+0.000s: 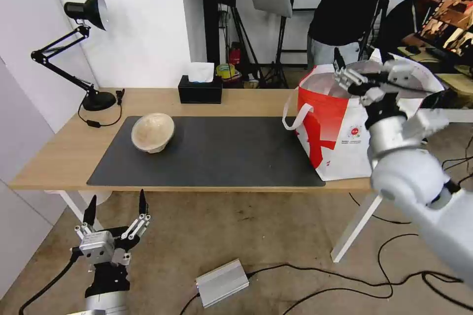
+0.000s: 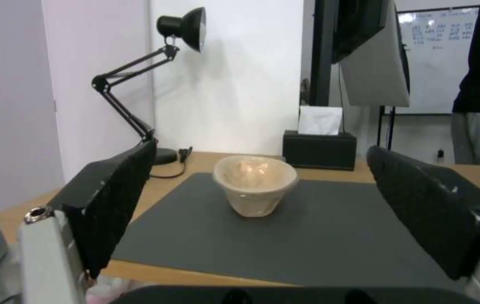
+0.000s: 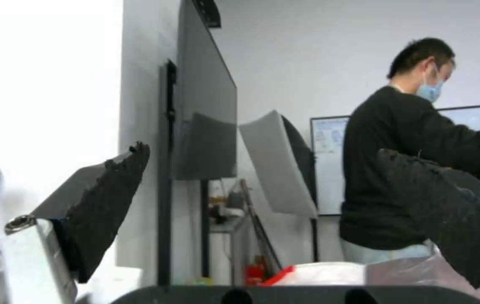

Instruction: Pick up the trash from the table and place it into the takeout bag.

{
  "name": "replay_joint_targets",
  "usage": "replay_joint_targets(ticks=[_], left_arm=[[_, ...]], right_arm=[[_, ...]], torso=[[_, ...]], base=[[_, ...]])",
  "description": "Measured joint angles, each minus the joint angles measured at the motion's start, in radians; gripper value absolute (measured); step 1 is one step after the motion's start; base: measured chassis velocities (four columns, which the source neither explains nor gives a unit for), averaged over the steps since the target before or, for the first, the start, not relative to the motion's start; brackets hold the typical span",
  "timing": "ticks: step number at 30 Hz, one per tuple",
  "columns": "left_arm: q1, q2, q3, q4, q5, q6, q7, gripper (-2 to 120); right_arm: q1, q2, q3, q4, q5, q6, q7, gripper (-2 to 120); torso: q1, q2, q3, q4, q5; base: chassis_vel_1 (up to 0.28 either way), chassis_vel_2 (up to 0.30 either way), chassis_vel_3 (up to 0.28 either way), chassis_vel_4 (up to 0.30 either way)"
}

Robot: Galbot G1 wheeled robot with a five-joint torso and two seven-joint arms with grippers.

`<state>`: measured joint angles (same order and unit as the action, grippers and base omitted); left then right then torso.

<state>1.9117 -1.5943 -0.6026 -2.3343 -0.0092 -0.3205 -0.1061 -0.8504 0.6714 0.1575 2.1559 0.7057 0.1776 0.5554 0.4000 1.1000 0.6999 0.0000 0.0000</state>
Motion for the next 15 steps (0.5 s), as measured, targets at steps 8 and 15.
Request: replay_joint_targets(ticks=[8,15], left_arm=[[-0.002,-0.001,-0.006,0.001,0.000,0.001,0.000,100],[0.009,-0.002,-0.009,-0.009,0.002,0.001,-0.001,100]], right_arm=[[-0.138,0.039,0.017,0.089,-0.077,0.053,-0.002,100],[-0.381,0.038,0.049,0.192,-0.127,0.076,-0.013,100]], torso=[[0.000,0.000,0.000,0.0000,-0.0001],[0.000,0.000,0.000,-0.0001,0.0000]], base=[[0.000,0.000,0.000,0.000],[0.000,0.000,0.000,0.000]])
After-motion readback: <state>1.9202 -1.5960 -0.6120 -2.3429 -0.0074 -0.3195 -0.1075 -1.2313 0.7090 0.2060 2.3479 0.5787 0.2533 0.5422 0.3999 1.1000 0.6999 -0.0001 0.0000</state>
